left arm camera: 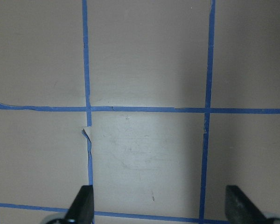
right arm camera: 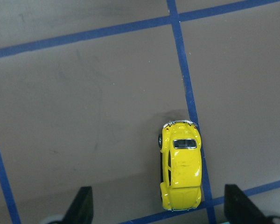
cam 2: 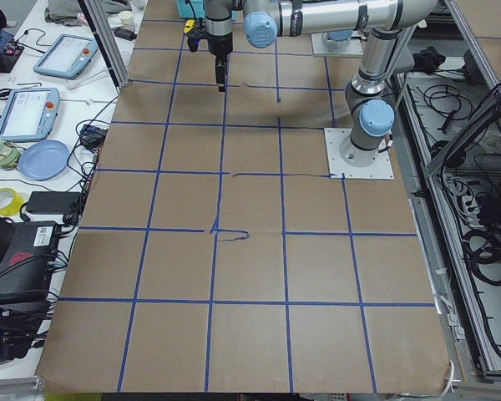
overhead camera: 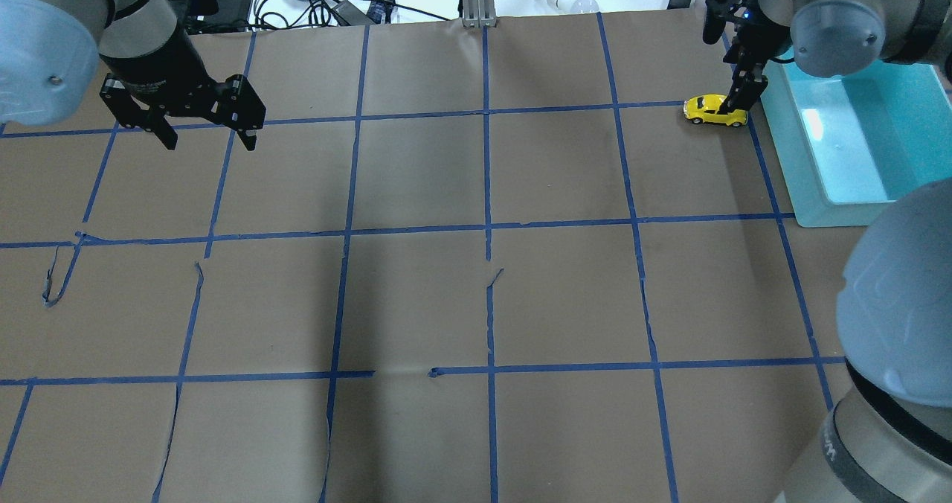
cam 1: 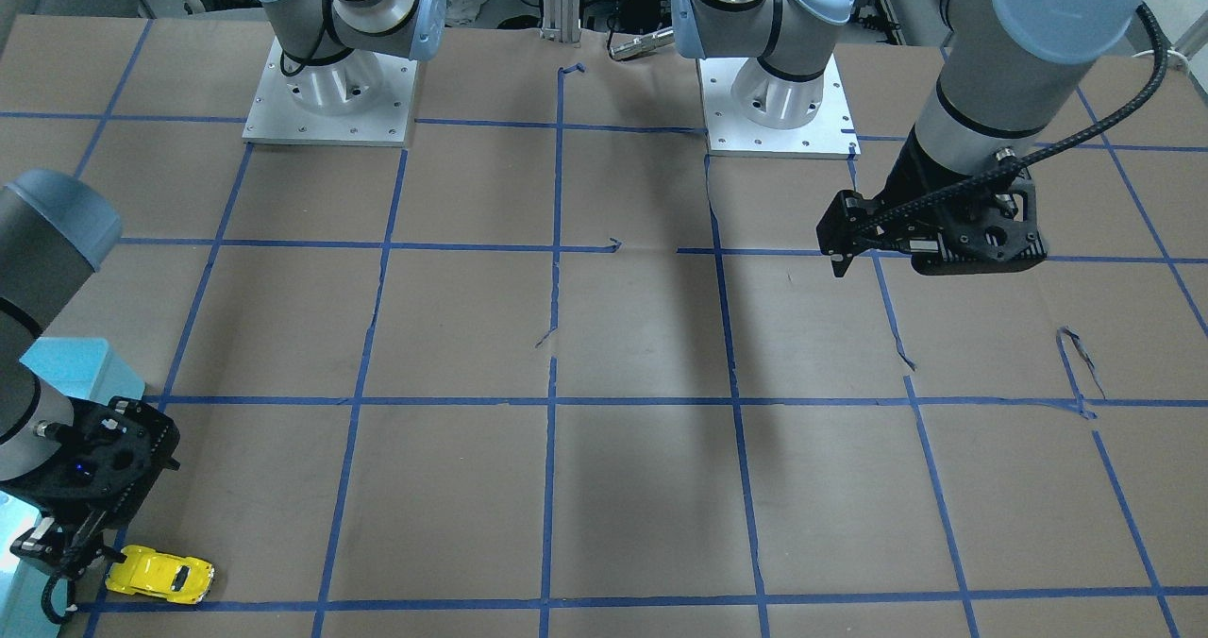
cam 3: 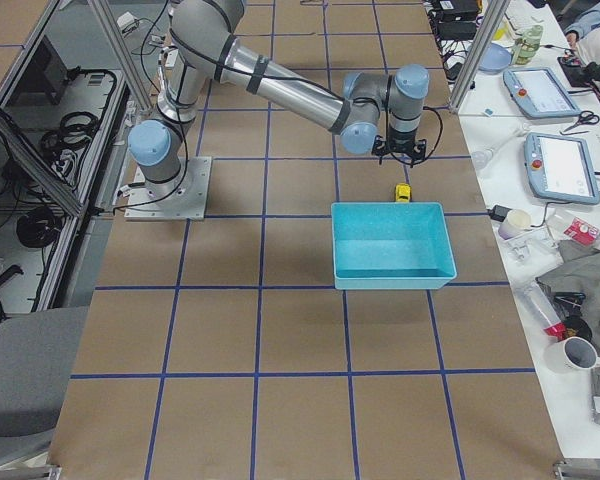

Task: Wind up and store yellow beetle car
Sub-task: 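Grasp the yellow car with the right gripper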

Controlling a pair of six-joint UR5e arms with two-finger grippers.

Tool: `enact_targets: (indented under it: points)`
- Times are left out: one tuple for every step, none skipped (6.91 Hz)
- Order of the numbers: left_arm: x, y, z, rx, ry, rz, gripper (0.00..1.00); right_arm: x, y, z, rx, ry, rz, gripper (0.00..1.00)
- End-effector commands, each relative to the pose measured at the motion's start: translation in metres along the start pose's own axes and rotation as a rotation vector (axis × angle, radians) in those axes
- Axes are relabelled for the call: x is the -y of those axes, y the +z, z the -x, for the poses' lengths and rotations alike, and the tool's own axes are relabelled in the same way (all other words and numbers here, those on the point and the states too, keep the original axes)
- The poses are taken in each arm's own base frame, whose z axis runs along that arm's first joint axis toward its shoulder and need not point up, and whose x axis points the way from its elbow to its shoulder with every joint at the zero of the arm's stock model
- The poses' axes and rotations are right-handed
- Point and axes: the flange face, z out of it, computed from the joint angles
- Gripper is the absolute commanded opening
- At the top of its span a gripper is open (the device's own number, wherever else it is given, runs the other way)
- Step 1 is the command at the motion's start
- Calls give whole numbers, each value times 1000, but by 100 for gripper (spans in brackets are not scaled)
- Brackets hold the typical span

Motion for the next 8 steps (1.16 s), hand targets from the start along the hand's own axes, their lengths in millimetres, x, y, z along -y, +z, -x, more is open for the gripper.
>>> enact_targets:
  points:
    - [-1, -2, 6, -84, -25, 12, 100, -6, 38, -9, 5, -90, 10, 100]
    - [-5, -1, 6, -80, -23, 18, 100, -8, 35, -13, -26, -76, 16, 100]
    - [-7, -1, 5, -79, -32, 19, 100, -15, 36, -17, -36, -66, 15, 100]
    - [-11, -4, 4, -79, -30, 29, 100, -16, 51, -20, -29, -69, 12, 100]
    - [-14, -4, 4, -80, -31, 36, 100, -16, 69, -21, -39, -71, 2, 100]
    - [-13, -5, 4, -80, -31, 33, 100, -16, 78, -24, -33, -72, 0, 100]
    - [-14, -6, 5, -78, -33, 31, 100, -16, 88, -26, -40, -74, -3, 100]
    - [-14, -6, 5, -78, -30, 33, 100, -17, 104, -26, -43, -80, -4, 100]
